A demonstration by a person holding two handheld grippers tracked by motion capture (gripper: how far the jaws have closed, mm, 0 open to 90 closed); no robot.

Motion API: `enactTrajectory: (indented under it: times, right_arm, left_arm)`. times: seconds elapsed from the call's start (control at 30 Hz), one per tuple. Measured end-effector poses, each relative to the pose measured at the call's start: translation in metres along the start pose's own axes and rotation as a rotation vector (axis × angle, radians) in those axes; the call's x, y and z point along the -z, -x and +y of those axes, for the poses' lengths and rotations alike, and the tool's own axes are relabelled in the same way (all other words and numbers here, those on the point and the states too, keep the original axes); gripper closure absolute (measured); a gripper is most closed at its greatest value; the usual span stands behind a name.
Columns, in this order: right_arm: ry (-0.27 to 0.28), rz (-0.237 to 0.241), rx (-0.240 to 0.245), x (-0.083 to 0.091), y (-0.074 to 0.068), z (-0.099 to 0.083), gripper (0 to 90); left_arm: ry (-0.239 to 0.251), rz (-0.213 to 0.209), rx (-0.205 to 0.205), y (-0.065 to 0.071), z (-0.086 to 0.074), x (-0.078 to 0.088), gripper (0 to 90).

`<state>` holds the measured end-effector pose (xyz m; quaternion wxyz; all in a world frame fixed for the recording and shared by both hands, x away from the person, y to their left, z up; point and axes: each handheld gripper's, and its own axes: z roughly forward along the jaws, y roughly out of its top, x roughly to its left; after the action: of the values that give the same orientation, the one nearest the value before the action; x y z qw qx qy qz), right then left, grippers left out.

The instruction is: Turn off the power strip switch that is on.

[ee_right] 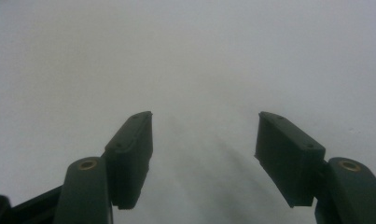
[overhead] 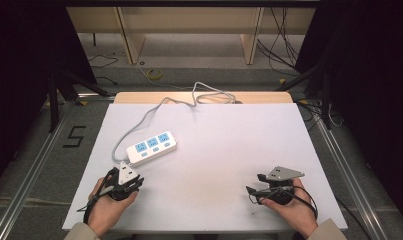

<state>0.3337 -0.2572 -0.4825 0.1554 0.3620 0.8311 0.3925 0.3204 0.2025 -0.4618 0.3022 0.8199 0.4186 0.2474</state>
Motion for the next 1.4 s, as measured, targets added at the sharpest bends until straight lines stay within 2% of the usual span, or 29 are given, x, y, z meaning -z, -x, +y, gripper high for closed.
enactTrajectory:
  times: [0.1, 0.33, 0.6, 0.8, 1.0, 1.4]
  right_arm:
    - [0.000, 0.001, 0.000, 0.000, 0.000, 0.000, 37.3]
    - [-0.001, 0.005, 0.002, -0.001, -0.001, 0.000, 37.3]
    - [-0.004, 0.006, 0.002, -0.001, -0.001, 0.001, 37.3]
    - [-0.005, 0.007, 0.001, -0.002, -0.001, 0.000, 37.3]
    - [-0.004, 0.004, 0.003, -0.002, -0.001, 0.000, 37.3]
    - [-0.004, 0.005, 0.003, -0.002, -0.001, 0.001, 37.3]
  left_arm:
    - [0.008, 0.003, 0.022, -0.002, 0.001, 0.002, 89.2]
    - [-0.022, 0.003, 0.073, -0.005, 0.002, 0.001, 89.4]
    - [-0.057, -0.009, 0.080, -0.007, 0.007, -0.002, 89.5]
    - [-0.062, 0.002, 0.099, -0.009, 0.016, -0.002, 89.6]
    - [-0.072, -0.009, 0.113, -0.009, 0.020, -0.005, 89.6]
    - [-0.077, 0.003, 0.141, -0.012, 0.027, -0.004, 89.7]
